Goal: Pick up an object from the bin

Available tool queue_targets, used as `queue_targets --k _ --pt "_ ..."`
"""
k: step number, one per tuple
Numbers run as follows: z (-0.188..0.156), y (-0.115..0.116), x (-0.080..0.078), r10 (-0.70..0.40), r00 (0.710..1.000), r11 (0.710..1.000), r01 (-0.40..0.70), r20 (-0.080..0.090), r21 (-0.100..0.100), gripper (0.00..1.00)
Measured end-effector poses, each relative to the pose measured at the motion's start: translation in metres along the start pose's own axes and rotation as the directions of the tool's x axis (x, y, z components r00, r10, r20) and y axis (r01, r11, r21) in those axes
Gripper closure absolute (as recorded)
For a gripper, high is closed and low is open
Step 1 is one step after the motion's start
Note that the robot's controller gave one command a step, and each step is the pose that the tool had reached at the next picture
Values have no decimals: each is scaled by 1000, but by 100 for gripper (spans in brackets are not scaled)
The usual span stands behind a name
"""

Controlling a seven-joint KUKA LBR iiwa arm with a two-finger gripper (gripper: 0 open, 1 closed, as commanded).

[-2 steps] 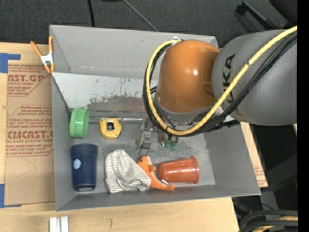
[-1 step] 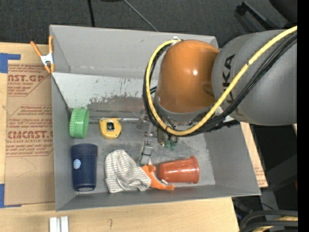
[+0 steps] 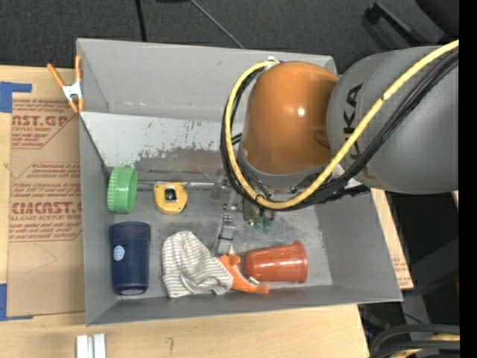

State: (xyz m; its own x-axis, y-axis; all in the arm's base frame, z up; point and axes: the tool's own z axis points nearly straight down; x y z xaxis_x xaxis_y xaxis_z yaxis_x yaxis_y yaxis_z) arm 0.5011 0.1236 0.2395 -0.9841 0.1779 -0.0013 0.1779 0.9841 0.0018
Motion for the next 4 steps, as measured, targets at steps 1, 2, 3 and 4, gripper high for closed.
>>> queue_targets --k 1,2,3,4 --pt "51 -9 -1 9 1000 1000 -9 6 -1 0" --pt "94 -20 7 -66 998 998 66 -1 2 0" --pt "133 -11 1 -103 995 995 103 1 2 0" --pt "170 -27 18 -167 986 986 167 -1 0 100"
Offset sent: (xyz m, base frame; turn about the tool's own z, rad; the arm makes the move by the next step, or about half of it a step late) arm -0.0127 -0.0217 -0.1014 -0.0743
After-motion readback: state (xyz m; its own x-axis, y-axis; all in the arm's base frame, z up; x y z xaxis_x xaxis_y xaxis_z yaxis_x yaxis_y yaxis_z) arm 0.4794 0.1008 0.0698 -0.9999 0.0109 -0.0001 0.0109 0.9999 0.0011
